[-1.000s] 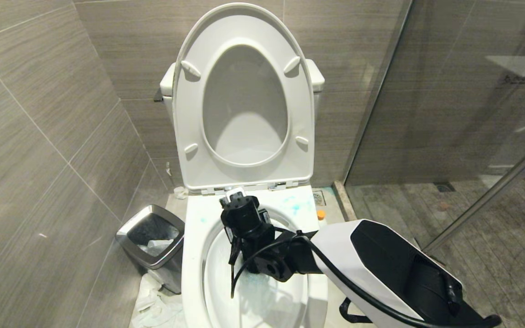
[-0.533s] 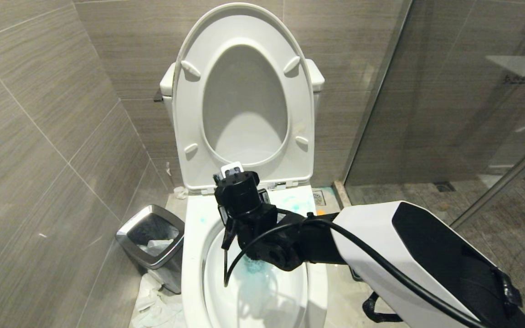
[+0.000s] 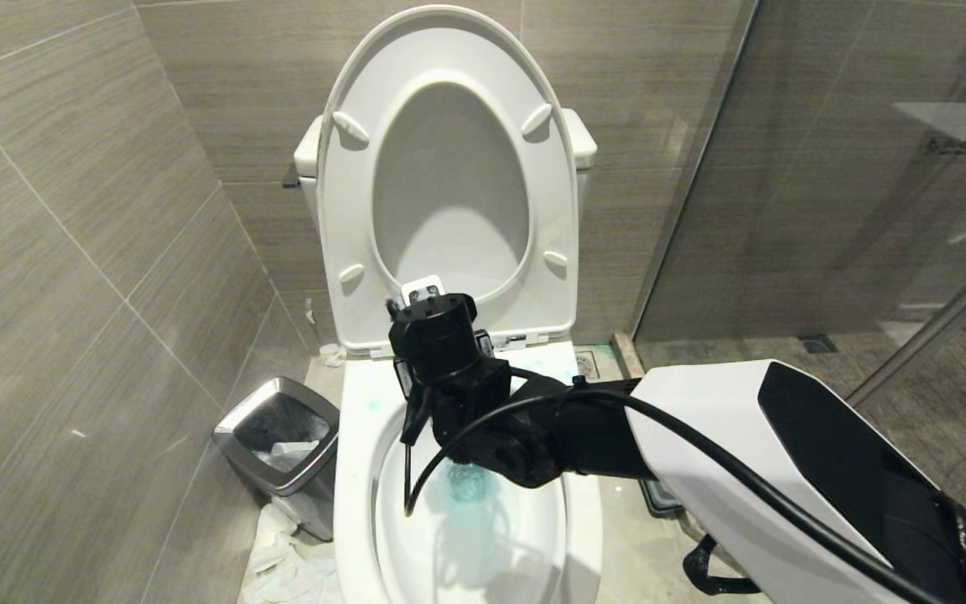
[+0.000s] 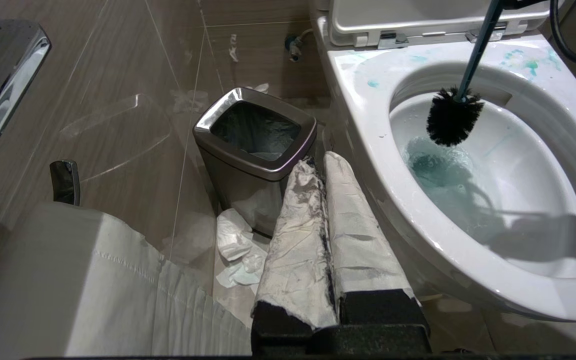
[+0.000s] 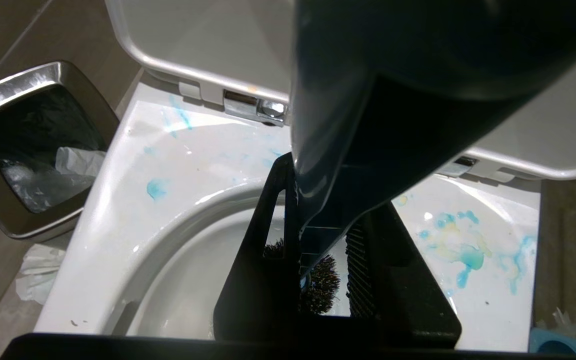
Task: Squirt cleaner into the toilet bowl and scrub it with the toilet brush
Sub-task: Scrub the toilet bowl
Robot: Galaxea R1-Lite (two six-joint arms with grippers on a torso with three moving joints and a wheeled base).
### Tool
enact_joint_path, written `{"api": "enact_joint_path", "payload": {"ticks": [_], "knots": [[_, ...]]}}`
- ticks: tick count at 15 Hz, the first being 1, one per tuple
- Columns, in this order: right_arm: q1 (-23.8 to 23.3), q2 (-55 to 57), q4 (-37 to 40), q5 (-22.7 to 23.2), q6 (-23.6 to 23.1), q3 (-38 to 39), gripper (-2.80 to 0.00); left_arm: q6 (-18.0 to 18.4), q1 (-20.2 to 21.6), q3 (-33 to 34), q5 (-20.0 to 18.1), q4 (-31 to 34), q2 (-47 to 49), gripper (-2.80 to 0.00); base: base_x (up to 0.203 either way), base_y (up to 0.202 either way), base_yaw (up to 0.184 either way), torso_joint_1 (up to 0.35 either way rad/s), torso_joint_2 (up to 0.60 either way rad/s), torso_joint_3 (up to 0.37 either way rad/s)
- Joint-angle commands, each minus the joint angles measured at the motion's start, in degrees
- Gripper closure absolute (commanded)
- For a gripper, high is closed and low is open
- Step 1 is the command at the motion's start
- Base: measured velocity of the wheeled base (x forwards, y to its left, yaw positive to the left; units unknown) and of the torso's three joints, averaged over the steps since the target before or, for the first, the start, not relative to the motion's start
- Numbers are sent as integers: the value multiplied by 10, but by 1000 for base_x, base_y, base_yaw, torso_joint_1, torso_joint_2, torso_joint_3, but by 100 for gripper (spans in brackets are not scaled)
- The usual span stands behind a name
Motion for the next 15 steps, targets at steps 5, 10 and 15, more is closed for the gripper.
{"api": "enact_joint_path", "payload": {"ticks": [5,10,15], "knots": [[13,32,-61,-9,-3,-11,0,0,0,1,0,0,0,0,0,0,0,0,0,0],[39,43,-83,-12,-2,-11,0,0,0,0,0,0,0,0,0,0,0,0,0,0],[77,15,-83,-30,3,44,0,1,0,0,0,0,0,0,0,0,0,0,0,0]]}}
